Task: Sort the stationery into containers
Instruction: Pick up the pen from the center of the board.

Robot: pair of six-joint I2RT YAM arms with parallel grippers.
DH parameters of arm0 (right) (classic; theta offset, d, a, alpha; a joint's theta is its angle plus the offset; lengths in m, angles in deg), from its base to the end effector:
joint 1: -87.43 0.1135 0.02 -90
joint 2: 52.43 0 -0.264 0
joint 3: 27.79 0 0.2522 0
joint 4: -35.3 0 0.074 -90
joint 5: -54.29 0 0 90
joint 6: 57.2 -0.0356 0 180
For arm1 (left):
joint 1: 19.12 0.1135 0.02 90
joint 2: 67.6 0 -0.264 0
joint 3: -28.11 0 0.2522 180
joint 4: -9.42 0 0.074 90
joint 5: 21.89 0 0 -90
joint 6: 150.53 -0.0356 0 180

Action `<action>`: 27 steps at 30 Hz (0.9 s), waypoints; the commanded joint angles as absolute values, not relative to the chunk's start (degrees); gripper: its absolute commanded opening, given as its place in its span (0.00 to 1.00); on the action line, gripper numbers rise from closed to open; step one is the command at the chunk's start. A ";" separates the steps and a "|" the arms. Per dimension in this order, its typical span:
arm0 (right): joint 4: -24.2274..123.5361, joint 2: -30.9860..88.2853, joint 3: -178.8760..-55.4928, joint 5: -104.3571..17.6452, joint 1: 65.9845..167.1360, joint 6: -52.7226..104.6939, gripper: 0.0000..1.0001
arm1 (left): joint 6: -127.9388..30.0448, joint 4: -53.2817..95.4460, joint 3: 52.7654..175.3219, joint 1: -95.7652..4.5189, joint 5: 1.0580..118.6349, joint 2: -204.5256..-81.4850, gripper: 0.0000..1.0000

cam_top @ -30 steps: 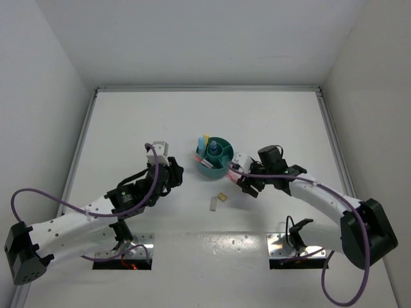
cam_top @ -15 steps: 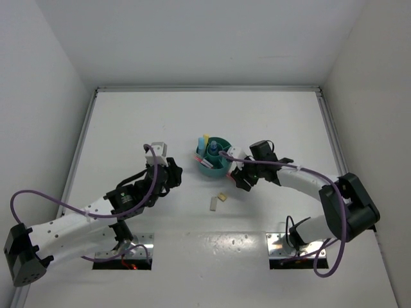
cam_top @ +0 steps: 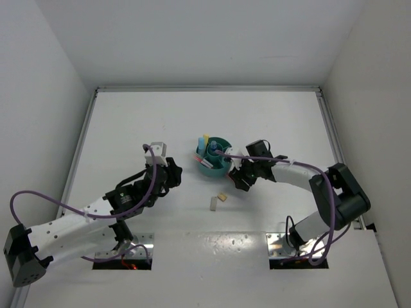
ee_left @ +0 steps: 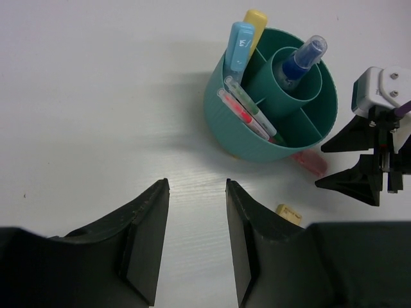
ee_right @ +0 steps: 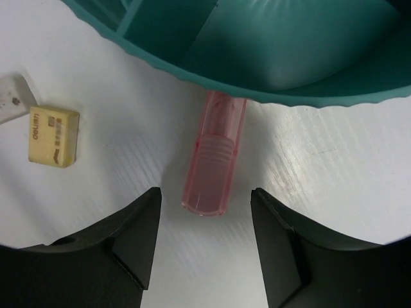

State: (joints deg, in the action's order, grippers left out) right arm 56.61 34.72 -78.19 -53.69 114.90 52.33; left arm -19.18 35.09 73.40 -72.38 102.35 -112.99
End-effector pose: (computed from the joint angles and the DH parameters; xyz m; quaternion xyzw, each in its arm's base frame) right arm 0.2310 0.1325 0.1347 -0.4181 0.8537 0.1687 0.2607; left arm 0.1237 -0.1322 0.2560 -0.0717 0.8213 -0.2043 0.5278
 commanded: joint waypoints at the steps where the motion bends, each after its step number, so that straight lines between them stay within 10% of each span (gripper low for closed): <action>1: 54.95 36.24 -80.13 -53.64 114.94 53.37 0.58 | -19.57 33.38 73.43 -71.77 102.21 -112.16 0.46; 8: 54.42 38.18 -80.66 -53.12 114.94 55.12 0.53 | -19.57 33.38 73.43 -71.77 102.73 -111.63 0.46; 19: 59.32 34.68 -79.52 -51.97 114.33 58.72 0.04 | -19.57 33.38 73.43 -71.77 102.74 -111.63 0.46; 27: 86.13 25.10 -86.19 -45.57 114.33 75.86 0.00 | -19.57 33.38 73.95 -71.77 102.74 -112.24 0.46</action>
State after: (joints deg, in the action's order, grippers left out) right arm 74.58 27.53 -81.80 -49.19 114.53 67.67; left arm -19.34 35.09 73.40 -72.38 102.39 -112.44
